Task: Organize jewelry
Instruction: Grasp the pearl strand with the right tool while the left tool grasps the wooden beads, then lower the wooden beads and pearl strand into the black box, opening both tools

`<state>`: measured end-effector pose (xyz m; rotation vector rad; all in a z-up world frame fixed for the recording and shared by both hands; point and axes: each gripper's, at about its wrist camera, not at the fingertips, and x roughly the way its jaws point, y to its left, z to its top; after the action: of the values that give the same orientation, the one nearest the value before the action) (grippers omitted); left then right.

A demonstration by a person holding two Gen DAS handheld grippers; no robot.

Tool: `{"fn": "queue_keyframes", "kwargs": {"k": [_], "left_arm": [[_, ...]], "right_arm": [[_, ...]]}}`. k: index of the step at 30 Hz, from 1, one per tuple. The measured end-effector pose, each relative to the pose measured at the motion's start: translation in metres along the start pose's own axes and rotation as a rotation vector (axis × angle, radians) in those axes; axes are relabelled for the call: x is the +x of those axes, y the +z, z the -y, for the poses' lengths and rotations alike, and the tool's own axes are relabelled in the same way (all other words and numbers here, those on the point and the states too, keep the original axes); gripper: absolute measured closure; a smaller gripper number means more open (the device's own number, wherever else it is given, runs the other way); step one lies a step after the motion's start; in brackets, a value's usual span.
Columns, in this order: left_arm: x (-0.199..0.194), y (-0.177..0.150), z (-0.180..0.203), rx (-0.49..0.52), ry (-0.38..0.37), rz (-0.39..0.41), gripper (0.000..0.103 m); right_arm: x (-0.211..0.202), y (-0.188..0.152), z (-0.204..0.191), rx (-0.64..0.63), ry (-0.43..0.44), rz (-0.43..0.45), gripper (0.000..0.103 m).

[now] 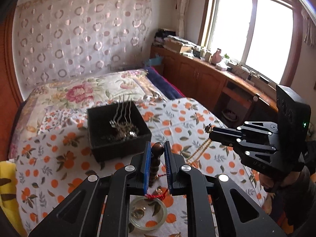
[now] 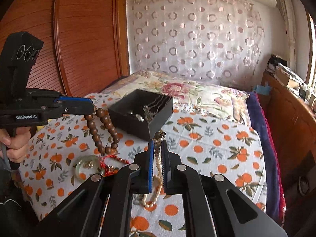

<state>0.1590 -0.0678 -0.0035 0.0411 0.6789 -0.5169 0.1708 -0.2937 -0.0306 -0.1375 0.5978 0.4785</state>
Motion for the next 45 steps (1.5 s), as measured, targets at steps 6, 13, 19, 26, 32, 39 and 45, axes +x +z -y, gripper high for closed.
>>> {"fn": "queue_keyframes", "kwargs": {"k": [6, 13, 19, 26, 32, 39, 45], "left_arm": [[-0.004, 0.013, -0.005, 0.015, 0.042, 0.023, 0.091], [-0.004, 0.027, -0.019, 0.022, 0.085, 0.044, 0.091], [-0.004, 0.05, -0.035, 0.015, 0.116, 0.074, 0.091], [0.008, 0.072, -0.054, 0.007, 0.15, 0.082, 0.091], [0.025, 0.08, -0.07, -0.009, 0.155, 0.07, 0.091], [0.057, 0.07, -0.085, -0.027, 0.161, 0.015, 0.091], [0.073, 0.062, -0.092, -0.038, 0.162, -0.012, 0.091]], "right_arm": [[-0.005, 0.024, 0.0, -0.018, -0.003, 0.046, 0.095], [-0.009, 0.061, -0.002, -0.054, -0.004, 0.108, 0.095], [-0.013, 0.099, 0.001, -0.059, 0.004, 0.167, 0.095], [-0.005, 0.138, -0.001, -0.086, 0.002, 0.212, 0.095], [0.009, 0.159, -0.006, -0.117, 0.013, 0.223, 0.095], [0.027, 0.171, -0.005, -0.111, 0.031, 0.223, 0.095], [0.049, 0.172, -0.005, -0.107, 0.044, 0.197, 0.095]]}}
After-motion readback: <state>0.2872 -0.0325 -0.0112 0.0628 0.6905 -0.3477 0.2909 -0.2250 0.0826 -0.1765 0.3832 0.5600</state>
